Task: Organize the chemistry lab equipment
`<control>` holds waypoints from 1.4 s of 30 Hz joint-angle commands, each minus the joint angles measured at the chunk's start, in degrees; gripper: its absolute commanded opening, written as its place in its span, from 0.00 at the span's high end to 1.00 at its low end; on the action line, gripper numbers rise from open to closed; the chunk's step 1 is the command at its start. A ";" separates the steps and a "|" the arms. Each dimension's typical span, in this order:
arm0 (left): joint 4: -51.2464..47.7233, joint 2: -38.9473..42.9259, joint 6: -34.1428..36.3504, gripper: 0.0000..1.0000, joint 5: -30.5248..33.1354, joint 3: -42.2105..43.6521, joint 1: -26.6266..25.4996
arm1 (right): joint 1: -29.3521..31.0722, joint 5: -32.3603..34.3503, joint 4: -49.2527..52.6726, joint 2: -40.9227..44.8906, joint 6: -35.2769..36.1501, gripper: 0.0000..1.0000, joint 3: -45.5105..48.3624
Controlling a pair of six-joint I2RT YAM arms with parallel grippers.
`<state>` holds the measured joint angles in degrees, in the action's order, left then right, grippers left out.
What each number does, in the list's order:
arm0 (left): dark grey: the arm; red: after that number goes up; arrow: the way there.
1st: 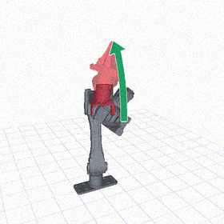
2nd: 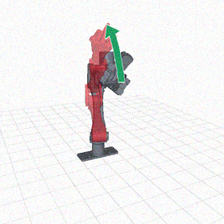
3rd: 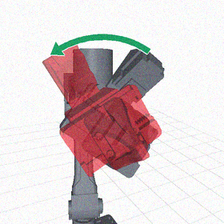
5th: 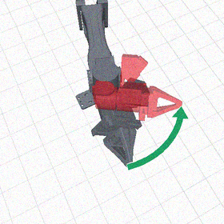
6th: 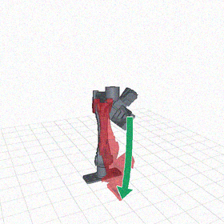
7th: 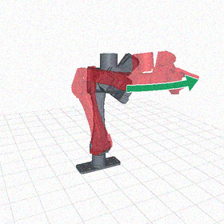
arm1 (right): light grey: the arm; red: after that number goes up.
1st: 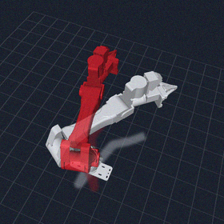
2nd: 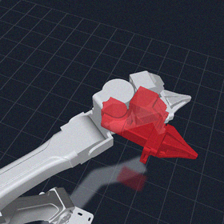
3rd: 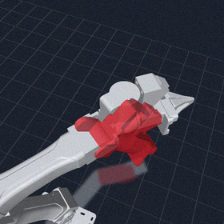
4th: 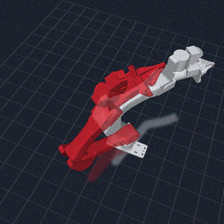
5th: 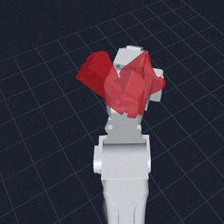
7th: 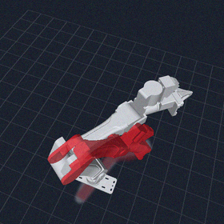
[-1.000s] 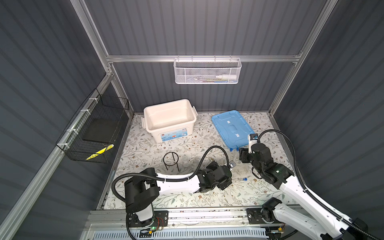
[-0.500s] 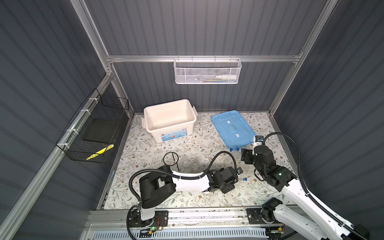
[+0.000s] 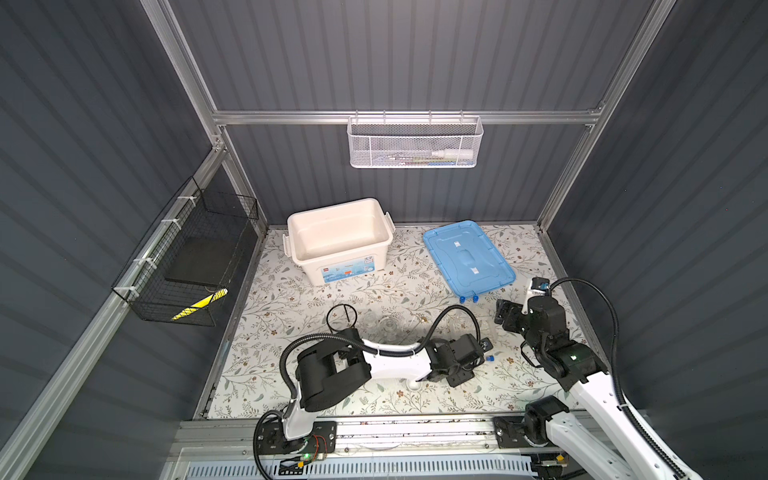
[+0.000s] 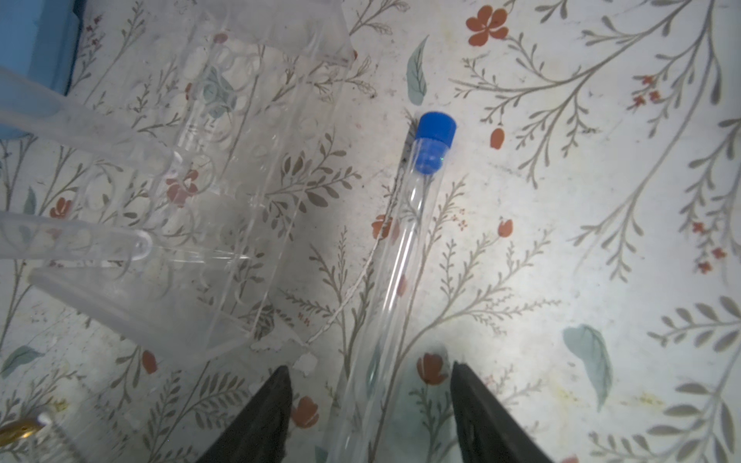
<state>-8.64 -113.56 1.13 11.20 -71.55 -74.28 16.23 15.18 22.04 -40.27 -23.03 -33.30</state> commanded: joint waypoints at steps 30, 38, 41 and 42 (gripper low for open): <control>-7.90 -4.37 -0.88 0.76 -7.22 -1.30 -0.18 | -6.26 -10.74 0.52 0.67 -5.53 0.13 1.56; -8.71 -5.03 -0.44 0.82 -6.66 -1.64 -0.18 | -6.65 -10.99 1.35 0.98 -5.78 0.14 0.85; -7.02 -3.92 -0.56 0.83 -6.59 -0.97 -0.25 | -6.65 -11.68 1.28 1.05 -6.70 0.15 0.80; -6.56 -3.66 -0.60 0.83 -6.54 -0.87 -0.21 | -6.60 -11.88 1.29 1.03 -6.84 0.15 0.75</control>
<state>-11.00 -115.96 0.27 4.89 -74.30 -74.28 9.78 4.19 22.57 -39.72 -28.64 -32.14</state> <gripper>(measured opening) 0.180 0.848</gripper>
